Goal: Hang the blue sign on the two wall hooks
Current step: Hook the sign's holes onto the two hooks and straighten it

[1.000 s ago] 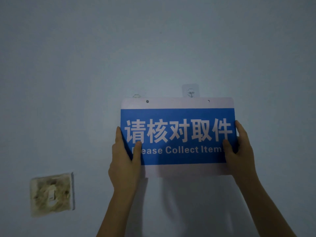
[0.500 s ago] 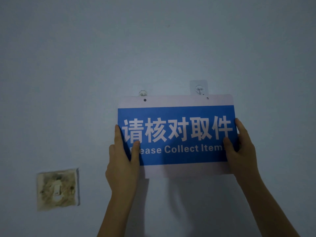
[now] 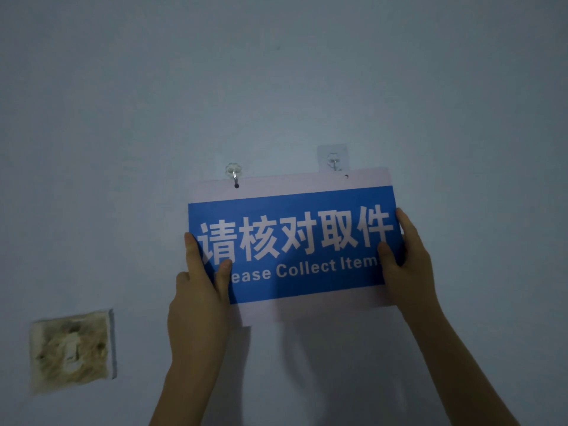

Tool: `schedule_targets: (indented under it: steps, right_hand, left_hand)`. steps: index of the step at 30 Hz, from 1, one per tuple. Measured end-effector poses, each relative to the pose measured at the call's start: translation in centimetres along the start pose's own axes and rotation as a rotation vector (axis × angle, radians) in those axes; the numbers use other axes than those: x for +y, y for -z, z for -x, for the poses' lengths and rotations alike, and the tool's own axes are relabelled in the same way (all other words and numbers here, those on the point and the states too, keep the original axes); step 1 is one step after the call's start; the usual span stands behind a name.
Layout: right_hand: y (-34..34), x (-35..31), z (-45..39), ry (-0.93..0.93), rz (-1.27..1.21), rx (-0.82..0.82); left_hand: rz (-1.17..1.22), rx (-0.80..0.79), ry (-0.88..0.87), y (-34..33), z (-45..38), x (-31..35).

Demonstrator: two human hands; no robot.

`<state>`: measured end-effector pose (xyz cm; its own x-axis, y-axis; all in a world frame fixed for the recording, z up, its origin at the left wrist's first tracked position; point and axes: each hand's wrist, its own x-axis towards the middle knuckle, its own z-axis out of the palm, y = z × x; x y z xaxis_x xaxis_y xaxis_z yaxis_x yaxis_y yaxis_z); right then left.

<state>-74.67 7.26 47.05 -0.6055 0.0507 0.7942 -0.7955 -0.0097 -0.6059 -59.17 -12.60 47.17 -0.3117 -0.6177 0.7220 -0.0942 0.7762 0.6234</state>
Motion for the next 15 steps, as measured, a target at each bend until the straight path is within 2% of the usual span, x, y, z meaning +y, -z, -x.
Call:
schedule_targets:
  steps: [15]
  right_hand:
    - [0.1,-1.1,-3.4,0.069,0.04,-0.086]
  left_hand:
    - [0.01,0.033,0.005,-0.8,0.6,0.3]
